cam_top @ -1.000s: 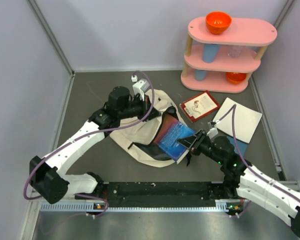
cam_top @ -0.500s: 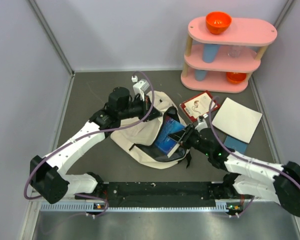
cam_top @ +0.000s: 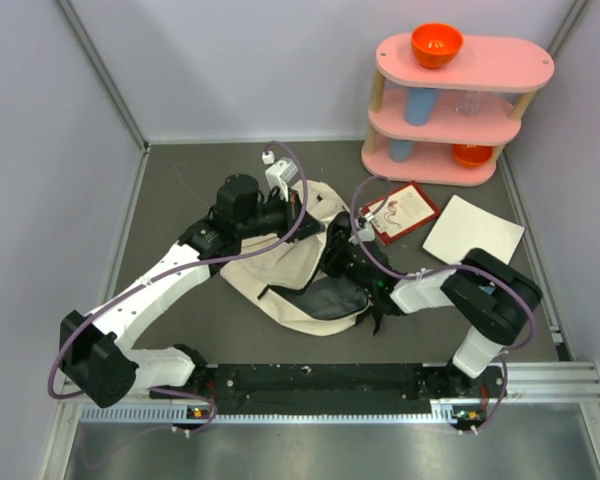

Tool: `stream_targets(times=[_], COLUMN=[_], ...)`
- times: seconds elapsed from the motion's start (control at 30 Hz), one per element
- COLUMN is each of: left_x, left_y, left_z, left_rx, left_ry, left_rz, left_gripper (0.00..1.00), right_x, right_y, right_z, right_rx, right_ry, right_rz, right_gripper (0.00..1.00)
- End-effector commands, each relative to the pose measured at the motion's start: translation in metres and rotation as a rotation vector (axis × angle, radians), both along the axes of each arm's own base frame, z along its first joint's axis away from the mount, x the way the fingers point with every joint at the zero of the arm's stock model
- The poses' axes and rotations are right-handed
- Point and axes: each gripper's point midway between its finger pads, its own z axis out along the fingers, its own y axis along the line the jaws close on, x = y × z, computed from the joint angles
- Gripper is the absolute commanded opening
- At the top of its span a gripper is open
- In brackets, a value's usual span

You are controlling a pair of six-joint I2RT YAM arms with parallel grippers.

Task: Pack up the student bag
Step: Place the book in the student bag.

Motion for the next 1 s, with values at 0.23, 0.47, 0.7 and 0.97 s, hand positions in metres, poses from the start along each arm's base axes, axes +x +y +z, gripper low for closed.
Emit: stream_targets(times=[0.23,0.47,0.7,0.97], left_x=[0.002,0.003,0.004,0.004], left_y=[0.001,0.001,0.001,-0.002], left_z=[0.042,0.035,0.03,0.029], left_rx=[-0.064,-0.054,-0.038,-0.054], left_ry=[-0.134,-0.123,-0.119,-0.11], left_rz=[-0.004,-0.001,0.004,-0.004], left_gripper=[0.0,0.0,0.0,0.0], right_x=[0.018,-0.008,-0.028,-0.032], right_y=[0.01,-0.009,-0.03,-0.031], right_z=[0.029,0.003,-0.008,0.005], right_rx=[0.096,0.008,-0.085,0.017], right_ry=[-0.106,-0.013,0.046,-0.001], right_rz=[-0.091,-0.052,-0.042,-0.026], right_gripper=[0.46,0.68,0.69,0.25])
